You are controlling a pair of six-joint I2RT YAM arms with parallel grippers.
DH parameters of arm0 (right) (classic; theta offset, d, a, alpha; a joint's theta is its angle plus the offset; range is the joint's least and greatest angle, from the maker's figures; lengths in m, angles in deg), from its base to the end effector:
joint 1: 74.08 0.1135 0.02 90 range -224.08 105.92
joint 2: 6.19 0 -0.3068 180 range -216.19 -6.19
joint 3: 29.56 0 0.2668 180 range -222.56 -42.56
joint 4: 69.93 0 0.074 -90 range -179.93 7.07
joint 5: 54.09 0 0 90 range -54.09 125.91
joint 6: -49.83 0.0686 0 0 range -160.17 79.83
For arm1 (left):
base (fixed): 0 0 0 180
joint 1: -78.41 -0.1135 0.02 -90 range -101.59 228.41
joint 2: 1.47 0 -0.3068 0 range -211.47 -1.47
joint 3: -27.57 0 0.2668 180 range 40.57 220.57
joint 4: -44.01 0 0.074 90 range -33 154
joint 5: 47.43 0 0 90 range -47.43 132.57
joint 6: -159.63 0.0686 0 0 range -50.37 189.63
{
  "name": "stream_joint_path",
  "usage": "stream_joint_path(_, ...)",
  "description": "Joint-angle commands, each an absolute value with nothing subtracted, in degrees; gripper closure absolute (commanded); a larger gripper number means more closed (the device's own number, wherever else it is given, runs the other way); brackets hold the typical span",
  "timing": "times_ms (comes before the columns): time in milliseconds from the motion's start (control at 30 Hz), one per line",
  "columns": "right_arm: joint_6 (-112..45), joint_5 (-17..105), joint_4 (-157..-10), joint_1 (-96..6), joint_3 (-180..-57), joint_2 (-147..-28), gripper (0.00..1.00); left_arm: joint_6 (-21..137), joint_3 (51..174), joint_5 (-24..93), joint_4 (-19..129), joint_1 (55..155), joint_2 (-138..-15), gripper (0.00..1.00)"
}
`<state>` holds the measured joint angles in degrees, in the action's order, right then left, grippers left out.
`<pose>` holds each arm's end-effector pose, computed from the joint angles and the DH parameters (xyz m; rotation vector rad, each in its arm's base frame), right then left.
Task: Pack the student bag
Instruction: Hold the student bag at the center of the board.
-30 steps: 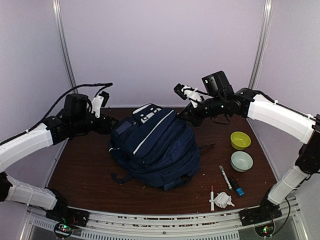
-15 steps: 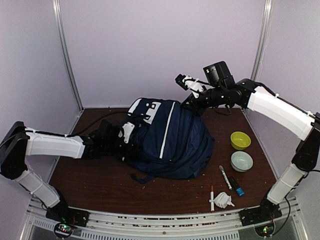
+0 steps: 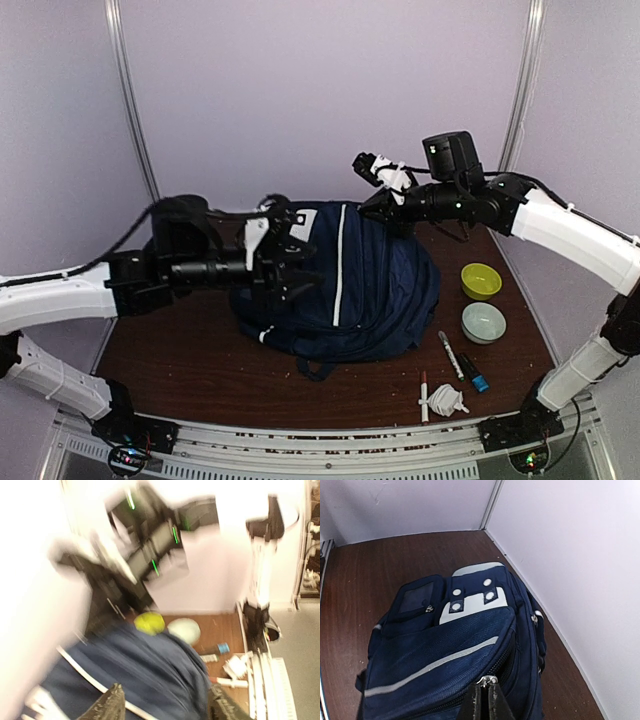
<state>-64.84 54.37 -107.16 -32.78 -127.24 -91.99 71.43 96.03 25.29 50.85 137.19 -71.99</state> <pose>0.2744 0.2700 0.4149 -1.2707 1.5773 0.5084 0.1495 -0.2861 0.3716 1.1152 1.4430 -0.9796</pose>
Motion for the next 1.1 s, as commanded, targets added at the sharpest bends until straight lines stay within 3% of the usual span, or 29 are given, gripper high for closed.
stream_joint_path(0,-70.86,62.70,-94.57,-28.77,-120.13,-86.28,1.00,83.87,104.94,22.68,64.70,134.39,-69.51,0.38)
stream_joint_path(167,-71.54,63.77,-89.43,-26.67,-111.48,-83.82,1.00,86.92,114.68,6.74,73.26,125.07,-76.68,0.27)
stream_joint_path(367,-68.21,64.30,-84.62,-26.53,-103.41,-80.70,1.00,108.64,131.18,1.59,91.33,124.35,-92.24,0.27)
stream_joint_path(500,-65.95,64.82,-81.07,-26.49,-98.74,-78.44,1.00,119.65,132.15,-2.99,90.51,122.84,-96.29,0.29)
stream_joint_path(700,-64.71,65.65,-79.47,-26.45,-96.41,-78.43,1.00,126.48,137.71,-4.07,88.18,122.79,-103.42,0.36)
stream_joint_path(1067,-64.34,66.22,-78.36,-26.53,-94.94,-78.67,1.00,132.10,144.61,3.68,94.19,123.32,-111.85,0.35)
